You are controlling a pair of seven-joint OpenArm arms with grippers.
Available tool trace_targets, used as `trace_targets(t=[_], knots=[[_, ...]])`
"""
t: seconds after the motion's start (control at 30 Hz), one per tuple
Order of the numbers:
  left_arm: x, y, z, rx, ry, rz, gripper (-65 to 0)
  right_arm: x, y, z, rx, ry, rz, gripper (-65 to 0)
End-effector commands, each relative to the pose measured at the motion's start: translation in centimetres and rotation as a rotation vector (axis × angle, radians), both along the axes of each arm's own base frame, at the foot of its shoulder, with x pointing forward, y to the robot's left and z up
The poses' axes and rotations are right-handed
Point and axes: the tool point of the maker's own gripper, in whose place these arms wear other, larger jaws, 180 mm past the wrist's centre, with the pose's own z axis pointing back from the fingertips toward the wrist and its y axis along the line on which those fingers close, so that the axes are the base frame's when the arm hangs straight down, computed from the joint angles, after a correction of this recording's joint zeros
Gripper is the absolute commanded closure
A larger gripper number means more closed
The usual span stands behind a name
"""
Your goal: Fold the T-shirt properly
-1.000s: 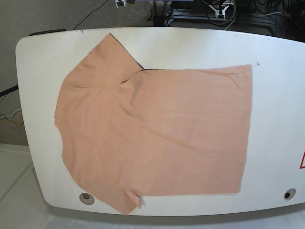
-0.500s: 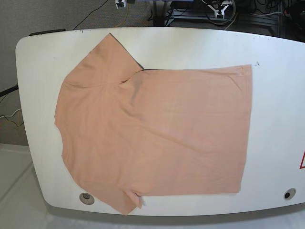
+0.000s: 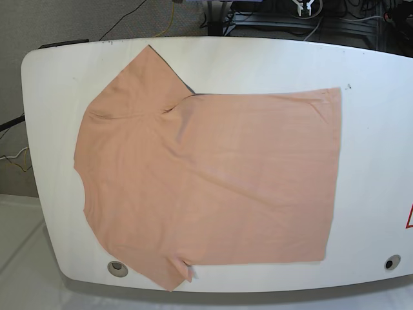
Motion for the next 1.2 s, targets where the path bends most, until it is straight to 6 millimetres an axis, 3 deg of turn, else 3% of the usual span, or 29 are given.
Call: trace_targets(t=[0.0,0.3,0.5,0.63,0.7,0.97,1.03,1.17], knots=[[0.1,0.5,0.6,0.005,-0.040,-0.026,0.0,0.1,-0.7,0.6,-0.011,-0.041,0.003,0.0],[-1.4,1.4,1.8,0.014,-0.059,-0.046,0.0,-1.3,-3.2,1.9,-0.048,-0.059,-0.019,0.0],[-1.4,2.0,2.5,0.016,-0.076,-0.062,-0.1,-1.0,-5.5,3.4,-0.085,-0.101,0.027,0.0],[-0.8,2.5,3.0,0.020,-0.105,-0.074,0.0,-0.7,-7.0,4.3,-0.105,-0.126,0.045,0.0],[0.6,2.5,4.1,0.017,-0.161,-0.094,0.0,-0.6,-9.2,5.9,-0.132,-0.162,0.034,0.0],[2.7,2.1,5.8,0.002,-0.245,-0.116,0.0,-0.2,-10.1,7.3,-0.134,-0.205,0.001,0.0],[4.0,2.2,6.6,0.001,-0.284,-0.119,0.0,0.4,-9.4,7.6,-0.127,-0.237,-0.026,0.0],[4.6,2.2,7.4,-0.001,-0.312,-0.120,0.0,0.6,-9.2,8.0,-0.123,-0.257,-0.028,0.0]])
